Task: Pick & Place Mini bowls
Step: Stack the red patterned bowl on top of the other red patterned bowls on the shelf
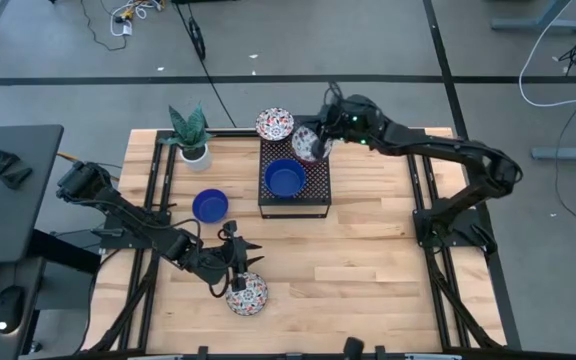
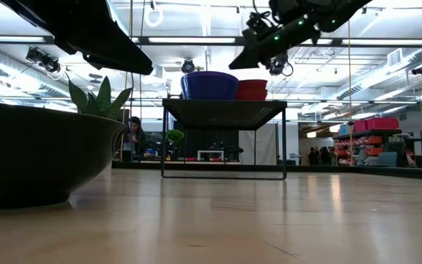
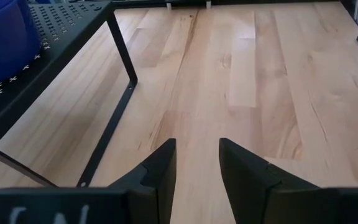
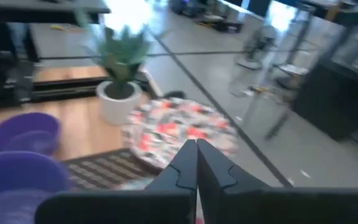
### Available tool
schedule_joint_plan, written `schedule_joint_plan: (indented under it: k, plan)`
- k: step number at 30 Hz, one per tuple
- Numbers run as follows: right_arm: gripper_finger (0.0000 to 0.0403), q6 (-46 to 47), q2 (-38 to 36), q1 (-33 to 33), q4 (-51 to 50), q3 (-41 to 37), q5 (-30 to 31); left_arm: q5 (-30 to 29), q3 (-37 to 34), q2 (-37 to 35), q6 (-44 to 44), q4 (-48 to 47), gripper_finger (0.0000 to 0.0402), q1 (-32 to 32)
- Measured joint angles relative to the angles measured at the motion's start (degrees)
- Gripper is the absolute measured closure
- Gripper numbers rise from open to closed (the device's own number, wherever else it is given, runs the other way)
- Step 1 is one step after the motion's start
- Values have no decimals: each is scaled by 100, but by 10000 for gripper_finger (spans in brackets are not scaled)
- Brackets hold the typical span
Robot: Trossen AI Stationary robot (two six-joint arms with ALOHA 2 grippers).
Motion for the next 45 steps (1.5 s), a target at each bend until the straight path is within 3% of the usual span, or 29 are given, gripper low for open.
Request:
schedule_joint_plan:
  k: [10, 45]
  plan:
    - [399, 225, -83, -492, -967, 1, -109, 2, 1, 0, -1, 8, 275, 0]
    - [399, 313, -80, -544, -1319, 1, -109, 2, 1, 0, 2, 6, 275, 0]
